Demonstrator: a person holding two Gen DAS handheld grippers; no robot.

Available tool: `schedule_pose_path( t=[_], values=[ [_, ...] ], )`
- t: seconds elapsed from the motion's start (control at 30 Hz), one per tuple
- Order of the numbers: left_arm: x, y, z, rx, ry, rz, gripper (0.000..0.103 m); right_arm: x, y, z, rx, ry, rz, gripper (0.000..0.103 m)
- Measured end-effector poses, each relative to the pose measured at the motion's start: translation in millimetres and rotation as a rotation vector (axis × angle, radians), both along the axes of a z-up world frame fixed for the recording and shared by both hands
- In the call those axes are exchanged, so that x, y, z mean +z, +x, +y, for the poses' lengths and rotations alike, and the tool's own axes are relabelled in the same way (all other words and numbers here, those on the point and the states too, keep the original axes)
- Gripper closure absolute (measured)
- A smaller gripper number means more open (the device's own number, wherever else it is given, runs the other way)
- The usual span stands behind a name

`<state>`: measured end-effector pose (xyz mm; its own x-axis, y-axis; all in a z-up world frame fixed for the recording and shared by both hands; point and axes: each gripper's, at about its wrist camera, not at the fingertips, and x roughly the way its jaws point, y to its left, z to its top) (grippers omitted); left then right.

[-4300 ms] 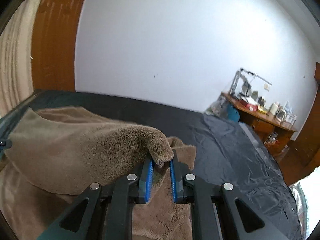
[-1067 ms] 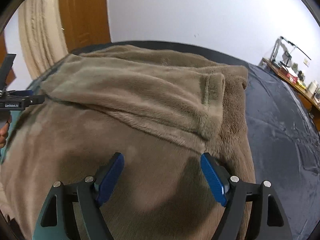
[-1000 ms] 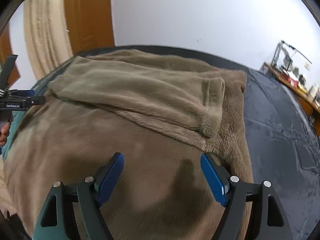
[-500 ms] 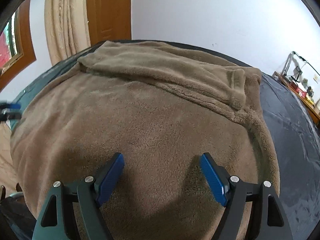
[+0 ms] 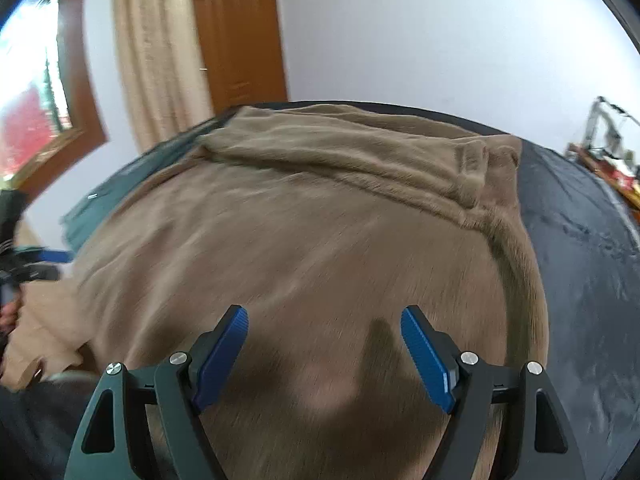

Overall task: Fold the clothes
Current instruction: 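Close both grippers on the fleece edge at the bed side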

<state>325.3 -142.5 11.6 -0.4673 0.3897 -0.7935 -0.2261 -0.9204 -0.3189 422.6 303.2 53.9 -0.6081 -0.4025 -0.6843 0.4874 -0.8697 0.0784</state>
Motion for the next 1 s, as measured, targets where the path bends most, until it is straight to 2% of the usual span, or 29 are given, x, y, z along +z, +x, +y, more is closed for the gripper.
schedule_pose_path(
  t=[0.2,0.27,0.5,0.57,0.67,0.8,0.93,0.97,1.0],
  values=[
    [-16.2,13.6,7.4,-0.101,0.049,-0.027,0.002,4.7,57.2,40.3,0.088,-0.050,-0.019,0.022],
    [-24.3,10.0,3.4,-0.097,0.101,-0.042,0.002,4.0,75.3,56.5,0.091,-0.071,-0.033,0.022],
    [-44.7,-8.7,-9.4,-0.078,0.259,-0.052,0.002,-22.6,109.2,111.9,0.017,-0.170,-0.163,0.022],
    [-43.8,-9.9,-6.3,-0.107,0.289,-0.021,0.002,-34.8,108.8,123.3,-0.014,-0.213,-0.219,0.022],
    [-40.6,-13.1,1.9,-0.171,0.377,0.029,0.002,-51.5,98.8,130.4,-0.034,-0.298,-0.271,0.022],
    [-42.5,-22.9,12.8,-0.201,0.414,0.022,0.002,-69.1,77.7,127.7,-0.025,-0.410,-0.311,0.022],
    [-47.2,-30.7,18.5,-0.205,0.433,0.010,0.002,-81.4,60.7,116.7,0.008,-0.455,-0.352,0.022],
    [-48.4,-32.5,19.7,-0.203,0.432,0.005,0.004,-84.7,57.6,111.7,0.020,-0.453,-0.362,0.023],
    [-50.8,-34.1,22.1,-0.200,0.415,-0.008,0.014,-86.7,56.2,106.9,0.035,-0.445,-0.367,0.026]
  ],
)
